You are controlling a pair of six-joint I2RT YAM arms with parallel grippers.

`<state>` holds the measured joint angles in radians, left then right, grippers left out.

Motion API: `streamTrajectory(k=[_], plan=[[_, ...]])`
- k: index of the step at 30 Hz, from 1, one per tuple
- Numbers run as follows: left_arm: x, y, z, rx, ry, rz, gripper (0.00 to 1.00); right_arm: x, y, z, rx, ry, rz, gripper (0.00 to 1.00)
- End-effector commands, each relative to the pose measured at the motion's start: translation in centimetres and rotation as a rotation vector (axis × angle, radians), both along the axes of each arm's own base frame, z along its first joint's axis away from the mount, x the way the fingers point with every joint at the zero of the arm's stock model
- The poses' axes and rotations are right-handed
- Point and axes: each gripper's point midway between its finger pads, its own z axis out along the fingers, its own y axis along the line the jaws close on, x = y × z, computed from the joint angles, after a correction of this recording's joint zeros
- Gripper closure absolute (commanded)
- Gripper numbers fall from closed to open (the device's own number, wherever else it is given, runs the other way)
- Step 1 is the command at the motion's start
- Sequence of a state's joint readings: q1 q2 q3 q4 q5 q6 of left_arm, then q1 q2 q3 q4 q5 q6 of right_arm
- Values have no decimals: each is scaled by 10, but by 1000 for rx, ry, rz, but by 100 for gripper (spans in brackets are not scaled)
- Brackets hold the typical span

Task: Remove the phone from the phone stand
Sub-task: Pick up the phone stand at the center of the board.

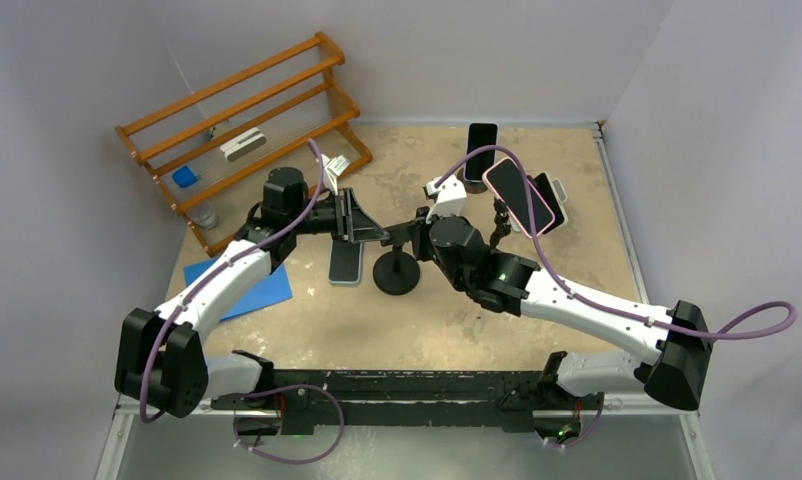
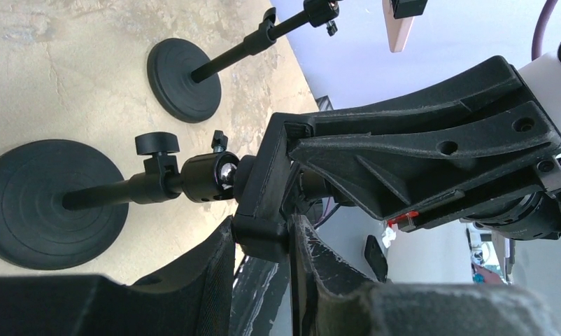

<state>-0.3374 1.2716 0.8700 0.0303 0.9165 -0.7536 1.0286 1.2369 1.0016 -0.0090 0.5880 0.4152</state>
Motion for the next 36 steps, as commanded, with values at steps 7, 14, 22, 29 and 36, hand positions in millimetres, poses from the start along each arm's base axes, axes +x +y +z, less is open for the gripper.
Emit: streamTrajectory(k=[7,14,22,29,36], plan=[[7,-1,31,-19,-166,-21,60,1,2,16,48,-18,-1,57],[5,-4,35,-40,-158,-51,52,1,7,30,85,-27,17,43],[7,-6,27,-35,-135,-59,53,-6,-5,55,138,-58,13,32],[9,-7,21,-33,-115,-66,53,-13,-22,67,139,-67,-5,26],[9,-8,21,-44,-109,-78,67,-25,-31,88,218,-118,39,25]])
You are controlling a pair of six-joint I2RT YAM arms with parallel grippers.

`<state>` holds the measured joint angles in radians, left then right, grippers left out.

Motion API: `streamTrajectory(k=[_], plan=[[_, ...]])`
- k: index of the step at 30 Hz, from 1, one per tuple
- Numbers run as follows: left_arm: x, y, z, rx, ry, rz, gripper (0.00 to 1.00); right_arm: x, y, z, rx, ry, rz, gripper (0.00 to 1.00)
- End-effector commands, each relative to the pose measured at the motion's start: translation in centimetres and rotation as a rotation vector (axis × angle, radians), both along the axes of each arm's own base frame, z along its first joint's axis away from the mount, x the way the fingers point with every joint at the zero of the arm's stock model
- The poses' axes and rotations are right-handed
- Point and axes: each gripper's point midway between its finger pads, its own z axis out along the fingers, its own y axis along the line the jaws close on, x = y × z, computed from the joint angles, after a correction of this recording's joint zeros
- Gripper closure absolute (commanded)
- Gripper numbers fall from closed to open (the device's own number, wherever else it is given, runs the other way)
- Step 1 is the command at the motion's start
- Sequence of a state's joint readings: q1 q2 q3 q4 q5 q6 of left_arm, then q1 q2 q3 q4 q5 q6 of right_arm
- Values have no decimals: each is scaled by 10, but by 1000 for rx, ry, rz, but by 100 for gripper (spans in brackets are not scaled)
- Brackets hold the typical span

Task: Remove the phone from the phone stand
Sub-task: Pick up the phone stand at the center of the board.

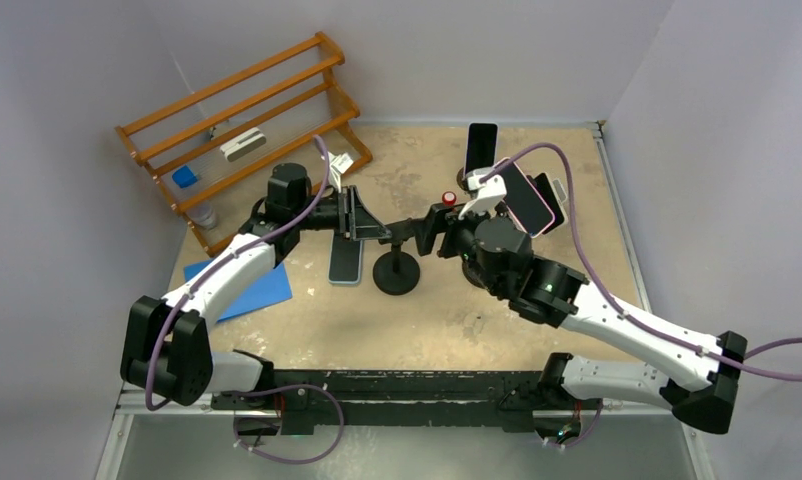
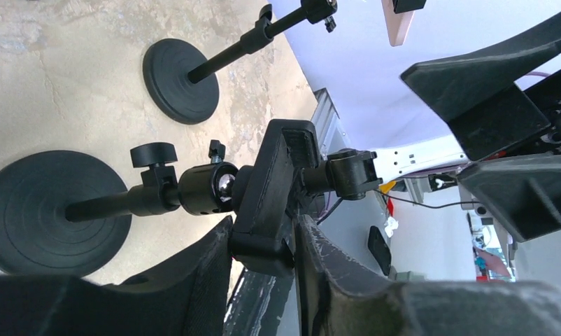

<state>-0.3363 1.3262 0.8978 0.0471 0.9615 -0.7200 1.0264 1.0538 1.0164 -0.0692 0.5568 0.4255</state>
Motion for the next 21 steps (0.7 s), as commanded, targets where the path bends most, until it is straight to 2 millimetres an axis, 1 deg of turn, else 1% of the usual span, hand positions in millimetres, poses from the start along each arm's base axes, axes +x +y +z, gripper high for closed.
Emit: streamTrajectory(k=[1,6,8,15,21], plan=[[4,-4,24,-43,-90,-32,72,-7,-7,32,96,-65,20,25],[1,-5,31,-69,-93,-49,94,-9,-11,38,104,-85,27,26],[1,-6,36,-85,-101,-52,100,-10,-11,47,129,-105,28,26],[6,-9,62,-149,-129,-42,100,-15,-19,61,166,-141,36,26],[17,-13,79,-179,-135,-20,100,-17,-20,62,169,-142,40,26]])
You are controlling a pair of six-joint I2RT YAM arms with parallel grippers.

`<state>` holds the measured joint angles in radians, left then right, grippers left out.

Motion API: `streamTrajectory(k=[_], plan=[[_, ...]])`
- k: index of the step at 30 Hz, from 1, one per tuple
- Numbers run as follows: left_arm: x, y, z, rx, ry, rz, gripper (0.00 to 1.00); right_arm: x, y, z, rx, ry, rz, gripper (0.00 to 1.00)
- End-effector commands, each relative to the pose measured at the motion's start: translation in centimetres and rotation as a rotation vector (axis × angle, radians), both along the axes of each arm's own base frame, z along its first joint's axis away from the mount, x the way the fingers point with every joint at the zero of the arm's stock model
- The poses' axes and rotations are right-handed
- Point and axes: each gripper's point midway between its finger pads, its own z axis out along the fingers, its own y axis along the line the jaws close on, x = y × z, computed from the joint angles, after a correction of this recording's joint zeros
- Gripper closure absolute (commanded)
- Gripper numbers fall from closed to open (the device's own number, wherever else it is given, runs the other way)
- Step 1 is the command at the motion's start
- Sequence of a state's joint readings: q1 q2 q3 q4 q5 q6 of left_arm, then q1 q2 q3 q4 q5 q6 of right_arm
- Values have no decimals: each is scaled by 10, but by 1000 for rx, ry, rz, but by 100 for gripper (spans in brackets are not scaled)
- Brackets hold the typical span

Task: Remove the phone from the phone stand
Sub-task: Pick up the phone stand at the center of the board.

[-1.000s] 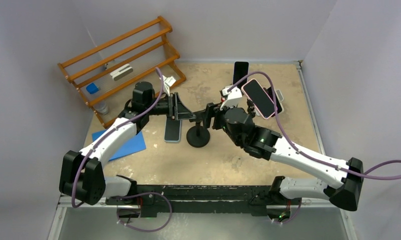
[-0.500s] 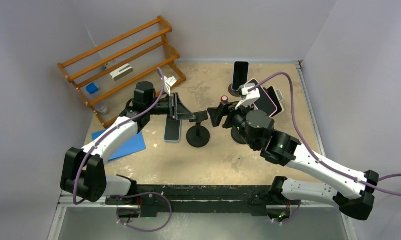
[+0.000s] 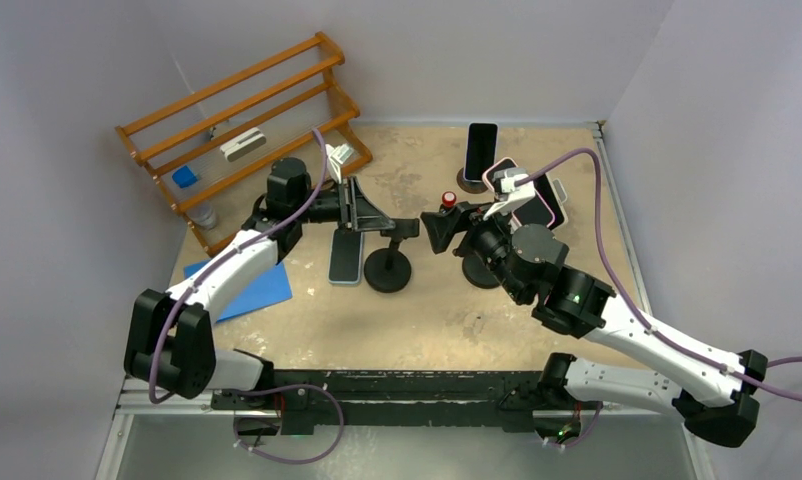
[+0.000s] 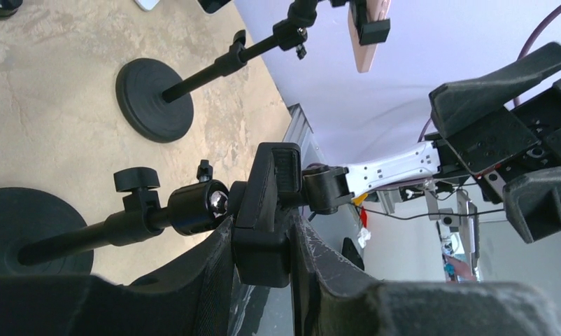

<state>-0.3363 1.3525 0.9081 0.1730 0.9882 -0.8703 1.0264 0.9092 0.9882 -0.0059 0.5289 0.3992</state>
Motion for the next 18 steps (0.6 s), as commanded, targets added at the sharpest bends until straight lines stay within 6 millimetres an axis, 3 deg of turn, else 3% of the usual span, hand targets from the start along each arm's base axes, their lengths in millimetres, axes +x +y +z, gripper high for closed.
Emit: streamTrajectory(k=[1,7,18], plan=[[12,-7,61,-105,-177,-12,100,-1,0,14,34,-41,11,26],[19,-10,58,-108,-148,-19,100,-1,-1,13,29,-41,12,26],[14,-10,12,-63,4,-37,100,-1,1,12,20,-46,20,26]])
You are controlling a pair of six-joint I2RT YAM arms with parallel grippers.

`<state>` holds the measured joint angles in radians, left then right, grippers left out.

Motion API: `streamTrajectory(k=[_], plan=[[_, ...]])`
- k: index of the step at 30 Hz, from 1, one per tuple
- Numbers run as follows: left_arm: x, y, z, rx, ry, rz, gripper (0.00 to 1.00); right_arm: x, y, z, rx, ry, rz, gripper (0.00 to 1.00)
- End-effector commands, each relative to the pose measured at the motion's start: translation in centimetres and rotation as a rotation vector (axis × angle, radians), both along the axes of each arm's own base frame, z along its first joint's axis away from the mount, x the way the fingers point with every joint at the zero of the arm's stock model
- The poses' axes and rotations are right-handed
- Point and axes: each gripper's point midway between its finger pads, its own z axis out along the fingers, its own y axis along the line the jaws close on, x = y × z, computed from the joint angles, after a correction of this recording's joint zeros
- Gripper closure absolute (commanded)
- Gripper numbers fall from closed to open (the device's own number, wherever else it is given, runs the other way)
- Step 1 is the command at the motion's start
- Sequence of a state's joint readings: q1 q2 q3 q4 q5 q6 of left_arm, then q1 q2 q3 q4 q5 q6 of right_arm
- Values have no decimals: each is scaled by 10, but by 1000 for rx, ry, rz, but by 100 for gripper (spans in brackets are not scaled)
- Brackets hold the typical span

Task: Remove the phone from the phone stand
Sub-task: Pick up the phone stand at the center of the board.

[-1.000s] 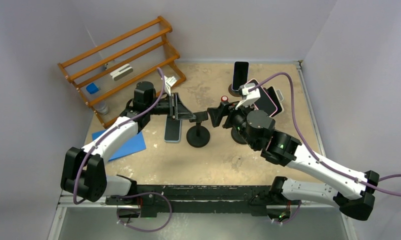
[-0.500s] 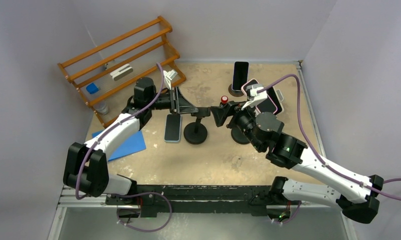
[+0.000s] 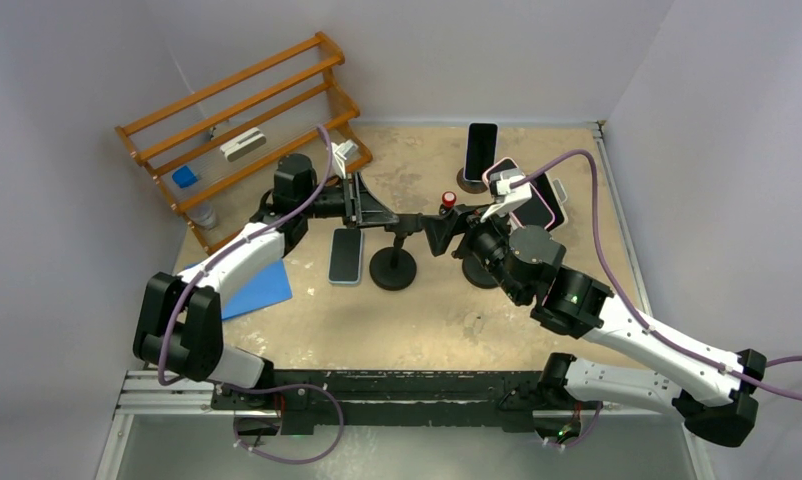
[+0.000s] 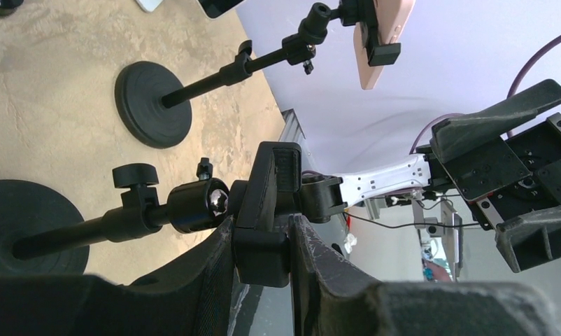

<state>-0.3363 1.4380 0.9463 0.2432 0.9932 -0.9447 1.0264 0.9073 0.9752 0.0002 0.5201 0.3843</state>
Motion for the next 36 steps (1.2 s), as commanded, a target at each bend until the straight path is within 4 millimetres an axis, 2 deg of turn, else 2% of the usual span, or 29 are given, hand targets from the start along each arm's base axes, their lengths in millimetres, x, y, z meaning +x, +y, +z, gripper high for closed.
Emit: streamTrajectory(k=[1,7,13,18,23,36], plan=[[-3,-2,10,-32,-31,-41,100,-1,0,16,38,-42,11,26],[-5,-1,-9,-10,34,-42,94,-2,-1,14,40,-38,10,26],[-11,0,-10,-6,34,-54,76,-2,-2,13,40,-35,9,26],[-12,2,-12,12,31,-42,67,-2,-1,13,40,-37,8,26],[-14,4,-13,22,33,-35,62,-2,-2,11,38,-34,7,26],[-18,7,-11,35,33,-26,58,-3,-5,10,42,-33,2,26]])
